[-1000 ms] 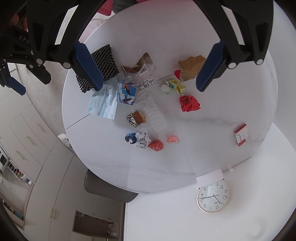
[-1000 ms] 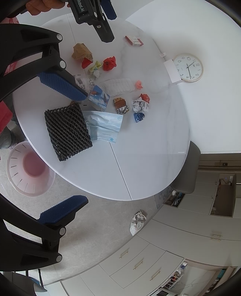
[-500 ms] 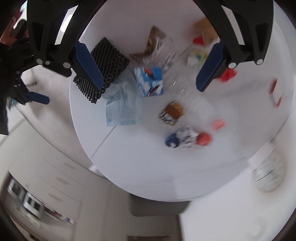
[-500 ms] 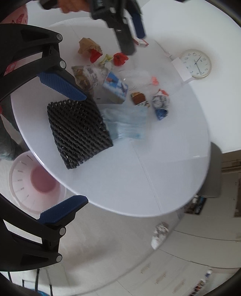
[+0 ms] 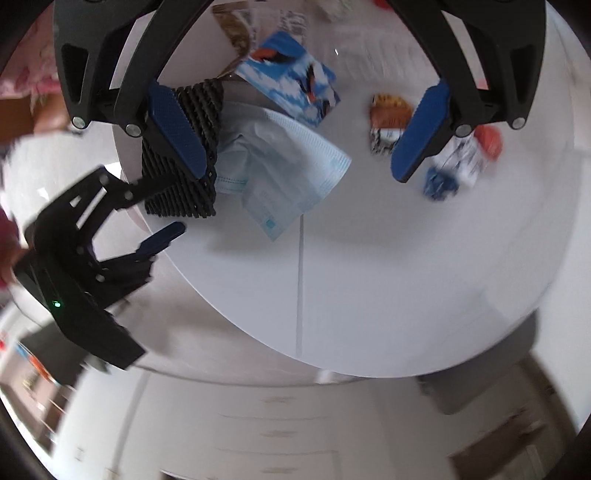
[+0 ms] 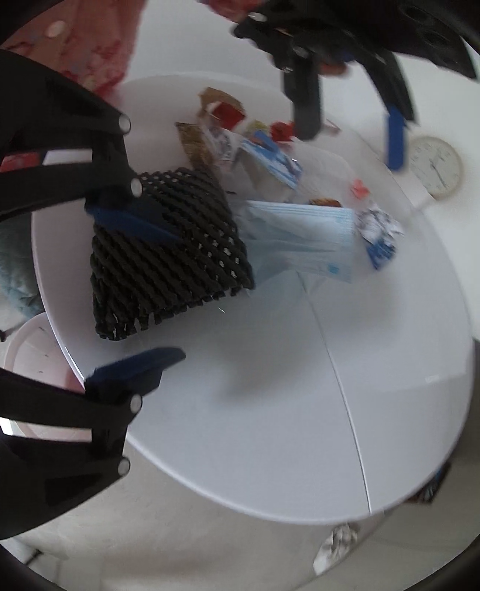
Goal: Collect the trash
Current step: 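Grasp the black foam mesh with the right gripper while the left grasps the blue mask, then carry the black mesh to the pink bin and release it with the right gripper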
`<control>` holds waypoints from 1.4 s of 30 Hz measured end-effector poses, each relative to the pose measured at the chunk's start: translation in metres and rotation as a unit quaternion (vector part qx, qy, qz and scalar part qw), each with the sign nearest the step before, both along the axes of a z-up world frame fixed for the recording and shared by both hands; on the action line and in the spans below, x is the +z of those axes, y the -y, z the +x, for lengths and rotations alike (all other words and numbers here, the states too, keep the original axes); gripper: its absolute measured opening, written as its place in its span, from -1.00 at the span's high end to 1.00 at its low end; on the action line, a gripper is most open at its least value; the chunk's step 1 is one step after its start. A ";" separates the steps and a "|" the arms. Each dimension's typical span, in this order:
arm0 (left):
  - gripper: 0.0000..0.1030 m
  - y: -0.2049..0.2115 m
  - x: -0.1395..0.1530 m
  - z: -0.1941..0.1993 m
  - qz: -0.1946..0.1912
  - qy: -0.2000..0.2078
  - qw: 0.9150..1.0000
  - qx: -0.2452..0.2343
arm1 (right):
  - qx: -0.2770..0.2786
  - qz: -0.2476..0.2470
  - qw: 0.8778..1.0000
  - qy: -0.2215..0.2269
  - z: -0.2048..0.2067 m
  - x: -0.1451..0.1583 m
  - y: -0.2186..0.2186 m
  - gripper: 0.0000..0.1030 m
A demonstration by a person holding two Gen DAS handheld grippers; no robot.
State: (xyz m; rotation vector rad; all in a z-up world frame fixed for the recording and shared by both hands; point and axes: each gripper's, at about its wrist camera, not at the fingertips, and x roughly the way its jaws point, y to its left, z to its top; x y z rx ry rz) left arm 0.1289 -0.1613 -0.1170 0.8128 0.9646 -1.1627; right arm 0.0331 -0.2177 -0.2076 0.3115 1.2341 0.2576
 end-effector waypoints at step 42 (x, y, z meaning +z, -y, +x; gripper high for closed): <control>0.95 0.030 -0.001 -0.010 -0.036 -0.043 0.998 -0.015 | -0.182 -0.058 0.981 0.037 -0.145 0.077 0.046 0.82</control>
